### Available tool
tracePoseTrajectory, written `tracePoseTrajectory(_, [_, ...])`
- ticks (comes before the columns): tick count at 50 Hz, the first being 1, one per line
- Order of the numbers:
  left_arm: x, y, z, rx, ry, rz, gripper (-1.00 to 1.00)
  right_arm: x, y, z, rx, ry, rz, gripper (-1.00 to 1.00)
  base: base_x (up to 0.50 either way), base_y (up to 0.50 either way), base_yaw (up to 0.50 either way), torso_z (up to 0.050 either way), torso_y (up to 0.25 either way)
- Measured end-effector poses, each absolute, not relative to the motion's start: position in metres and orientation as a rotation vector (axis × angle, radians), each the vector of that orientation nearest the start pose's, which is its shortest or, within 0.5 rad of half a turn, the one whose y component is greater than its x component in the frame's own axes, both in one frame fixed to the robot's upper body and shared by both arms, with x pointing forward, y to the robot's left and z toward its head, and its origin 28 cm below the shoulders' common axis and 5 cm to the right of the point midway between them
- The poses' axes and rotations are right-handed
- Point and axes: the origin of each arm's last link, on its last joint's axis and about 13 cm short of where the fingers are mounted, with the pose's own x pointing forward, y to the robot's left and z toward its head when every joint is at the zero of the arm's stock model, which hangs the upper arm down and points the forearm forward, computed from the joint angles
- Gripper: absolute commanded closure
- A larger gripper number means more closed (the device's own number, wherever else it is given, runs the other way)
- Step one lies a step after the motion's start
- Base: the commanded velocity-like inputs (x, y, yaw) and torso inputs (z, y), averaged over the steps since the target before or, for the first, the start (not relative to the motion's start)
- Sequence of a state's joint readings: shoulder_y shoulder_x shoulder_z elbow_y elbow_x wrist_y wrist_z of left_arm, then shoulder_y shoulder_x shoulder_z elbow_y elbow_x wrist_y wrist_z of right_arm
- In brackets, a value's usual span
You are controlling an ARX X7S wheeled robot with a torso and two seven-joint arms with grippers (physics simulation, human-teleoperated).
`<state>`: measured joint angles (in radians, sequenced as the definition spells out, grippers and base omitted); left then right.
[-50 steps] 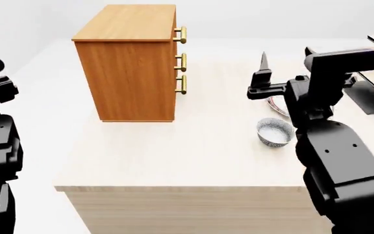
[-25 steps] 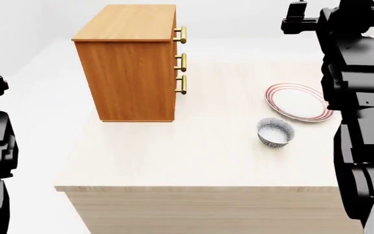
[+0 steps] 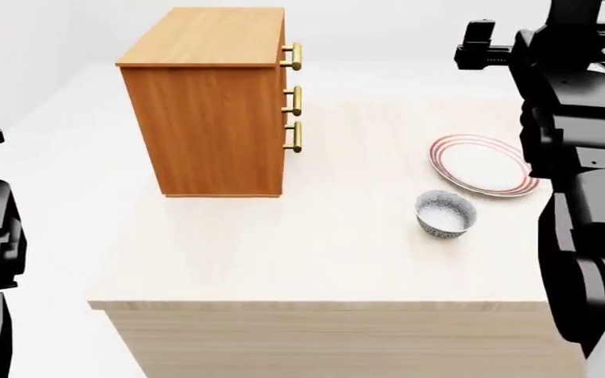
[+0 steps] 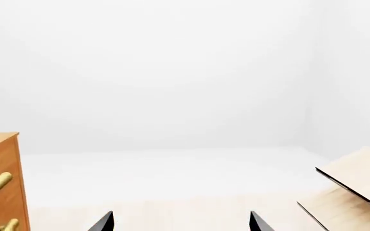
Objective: Open the top drawer of the cabinet and put the bowl in it.
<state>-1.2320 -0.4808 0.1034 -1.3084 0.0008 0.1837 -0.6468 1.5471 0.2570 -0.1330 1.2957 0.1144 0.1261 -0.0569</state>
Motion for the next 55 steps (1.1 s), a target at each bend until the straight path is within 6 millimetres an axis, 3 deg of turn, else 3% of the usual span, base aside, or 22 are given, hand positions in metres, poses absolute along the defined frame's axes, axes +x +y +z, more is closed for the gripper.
tracePoseTrajectory(55, [0.382, 0.408, 0.180, 0.229, -0.167, 1.044, -1.00, 0.427, -0.207, 0.271, -0.023, -0.072, -0.170, -1.00, 0.50, 0.00, 0.00, 0.000, 0.000])
